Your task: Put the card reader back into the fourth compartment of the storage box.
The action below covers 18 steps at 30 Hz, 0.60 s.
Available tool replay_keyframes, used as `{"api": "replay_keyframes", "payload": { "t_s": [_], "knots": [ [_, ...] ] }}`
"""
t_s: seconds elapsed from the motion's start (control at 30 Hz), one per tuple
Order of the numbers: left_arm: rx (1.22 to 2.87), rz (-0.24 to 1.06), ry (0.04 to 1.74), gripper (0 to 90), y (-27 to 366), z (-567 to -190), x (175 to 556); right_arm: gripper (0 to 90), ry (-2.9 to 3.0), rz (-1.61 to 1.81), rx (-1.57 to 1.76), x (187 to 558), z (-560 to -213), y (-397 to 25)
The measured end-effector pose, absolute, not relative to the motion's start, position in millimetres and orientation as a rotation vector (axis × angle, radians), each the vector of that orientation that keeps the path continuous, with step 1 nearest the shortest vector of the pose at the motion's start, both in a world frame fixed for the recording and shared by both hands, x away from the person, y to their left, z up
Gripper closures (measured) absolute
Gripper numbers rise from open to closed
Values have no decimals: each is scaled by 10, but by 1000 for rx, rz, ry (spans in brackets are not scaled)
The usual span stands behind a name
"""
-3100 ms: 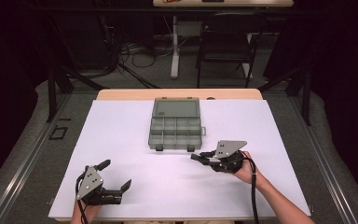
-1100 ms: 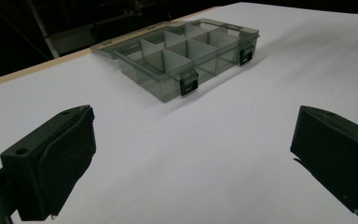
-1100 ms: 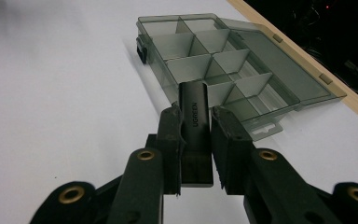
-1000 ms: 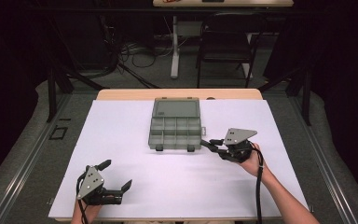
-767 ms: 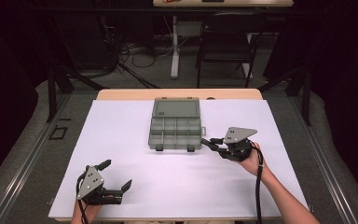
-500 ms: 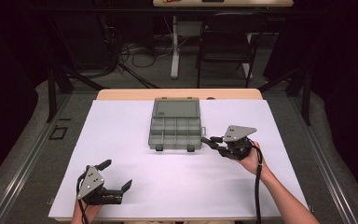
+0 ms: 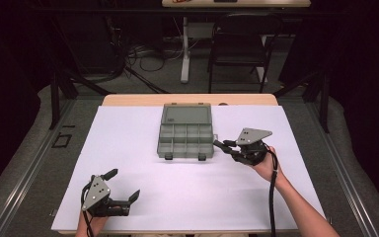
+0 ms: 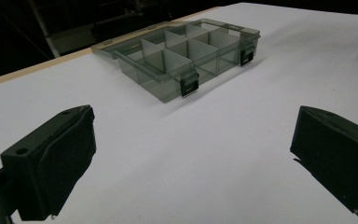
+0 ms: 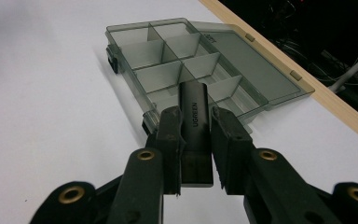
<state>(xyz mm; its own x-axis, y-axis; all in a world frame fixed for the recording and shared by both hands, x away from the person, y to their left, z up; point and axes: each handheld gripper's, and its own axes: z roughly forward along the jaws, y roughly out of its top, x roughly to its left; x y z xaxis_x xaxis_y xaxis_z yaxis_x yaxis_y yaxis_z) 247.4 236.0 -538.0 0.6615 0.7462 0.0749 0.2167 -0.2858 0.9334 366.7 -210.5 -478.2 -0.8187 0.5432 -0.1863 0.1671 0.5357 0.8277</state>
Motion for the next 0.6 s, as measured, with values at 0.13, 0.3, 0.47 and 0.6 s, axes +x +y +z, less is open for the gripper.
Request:
{"api": "replay_keyframes", "payload": {
  "t_s": [0.13, 0.3, 0.47, 0.6],
  "knots": [
    [1828, 630, 762, 2, 2356, -5379, 2474, 740, 2350, 1198, 591, 3700, -4755, -2093],
    [1826, 631, 766, 2, 2360, -5381, 2478, 740, 2350, 1190, 606, 3759, -4741, -2070],
    [1827, 631, 766, 2, 2360, -5381, 2479, 740, 2352, 1178, 618, 3823, -4727, -2050],
    [1824, 630, 765, 2, 2363, -5381, 2479, 740, 2364, 1165, 629, 3878, -4716, -2034]
  ]
}}
